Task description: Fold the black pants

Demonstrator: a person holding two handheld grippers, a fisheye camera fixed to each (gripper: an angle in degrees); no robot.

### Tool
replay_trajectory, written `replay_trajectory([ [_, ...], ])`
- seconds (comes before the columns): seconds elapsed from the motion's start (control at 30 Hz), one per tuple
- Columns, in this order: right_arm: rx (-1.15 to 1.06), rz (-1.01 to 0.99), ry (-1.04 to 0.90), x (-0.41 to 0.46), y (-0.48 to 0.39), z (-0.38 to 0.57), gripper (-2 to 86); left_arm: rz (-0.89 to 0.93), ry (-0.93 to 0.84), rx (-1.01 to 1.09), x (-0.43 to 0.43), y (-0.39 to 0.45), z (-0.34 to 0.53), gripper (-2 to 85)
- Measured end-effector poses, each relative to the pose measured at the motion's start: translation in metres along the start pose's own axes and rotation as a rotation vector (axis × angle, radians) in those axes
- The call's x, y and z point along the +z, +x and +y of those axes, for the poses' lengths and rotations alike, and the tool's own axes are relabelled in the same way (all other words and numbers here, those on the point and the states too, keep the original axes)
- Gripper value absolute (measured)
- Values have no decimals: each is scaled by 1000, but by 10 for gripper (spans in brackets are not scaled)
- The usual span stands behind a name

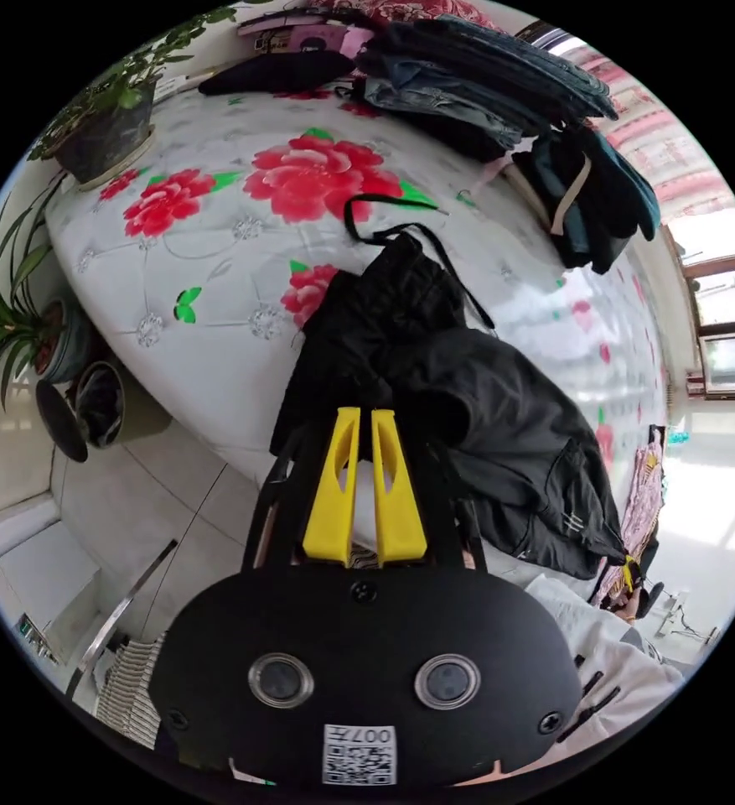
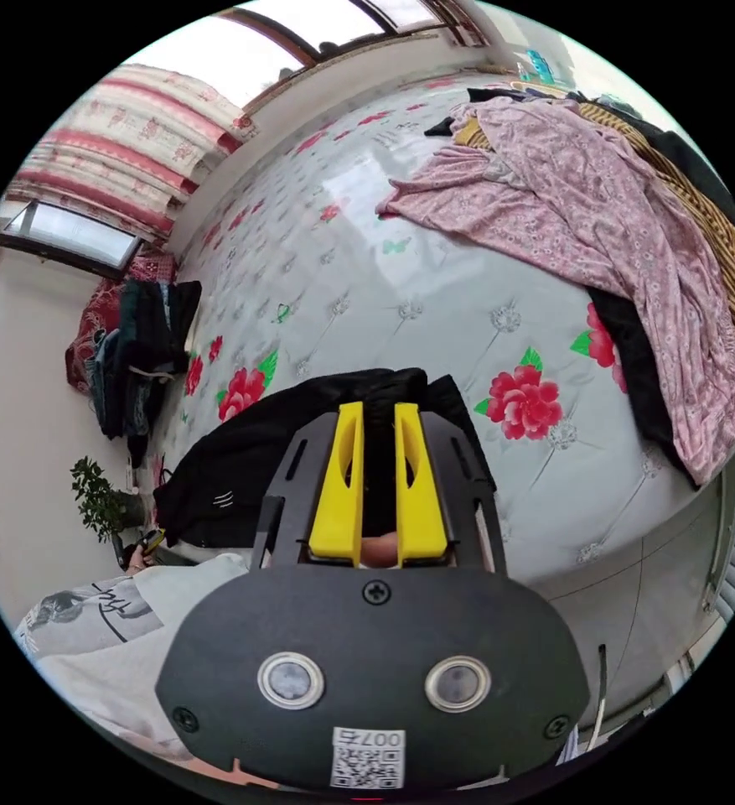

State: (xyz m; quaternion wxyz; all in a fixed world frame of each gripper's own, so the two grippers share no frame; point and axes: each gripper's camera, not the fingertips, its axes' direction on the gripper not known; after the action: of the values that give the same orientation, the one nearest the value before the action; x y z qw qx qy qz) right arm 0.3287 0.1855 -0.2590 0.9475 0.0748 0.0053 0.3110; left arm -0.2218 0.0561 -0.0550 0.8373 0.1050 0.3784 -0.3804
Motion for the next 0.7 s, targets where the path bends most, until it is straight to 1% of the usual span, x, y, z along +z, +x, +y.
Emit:
replay_trajectory([
  [0.07,-94,-47,69,-24,-17,-8,45,107,93,58,-34,9,-10,-1],
  [0.1,-162,-68,121,-41,-28,-12,43,188,147,126,-60,18,-16,-3],
  [0.13,-237,-82,188,-58,-39,-12,40,226,187,207,-85,29,-22,-5],
  [0.23,-361,-98,327,-82,-53,-3,35,189,302,388,-133,54,-20,-6],
  [0.3,-378,-75,329,-77,-49,4,32,193,320,415,-133,47,-16,-6],
  [0.37,-367,-6,231,-54,-40,11,29,195,276,380,-108,24,-11,-6],
  [0.43,-328,124,-10,-2,-24,24,24,150,110,274,-42,-14,2,-6],
  [0.47,-312,155,-70,13,-20,29,22,137,69,251,-24,-22,8,-6],
  [0.53,-270,257,-250,62,-10,51,16,87,-67,182,37,-45,33,-6],
  [0.6,-255,345,-280,82,-12,61,12,59,-80,155,57,-53,45,-7],
  [0.63,-256,375,-257,85,-15,63,10,73,-64,141,59,-56,45,-7],
  [0.7,-255,366,-221,79,-21,54,8,101,-35,135,52,-56,36,-7],
])
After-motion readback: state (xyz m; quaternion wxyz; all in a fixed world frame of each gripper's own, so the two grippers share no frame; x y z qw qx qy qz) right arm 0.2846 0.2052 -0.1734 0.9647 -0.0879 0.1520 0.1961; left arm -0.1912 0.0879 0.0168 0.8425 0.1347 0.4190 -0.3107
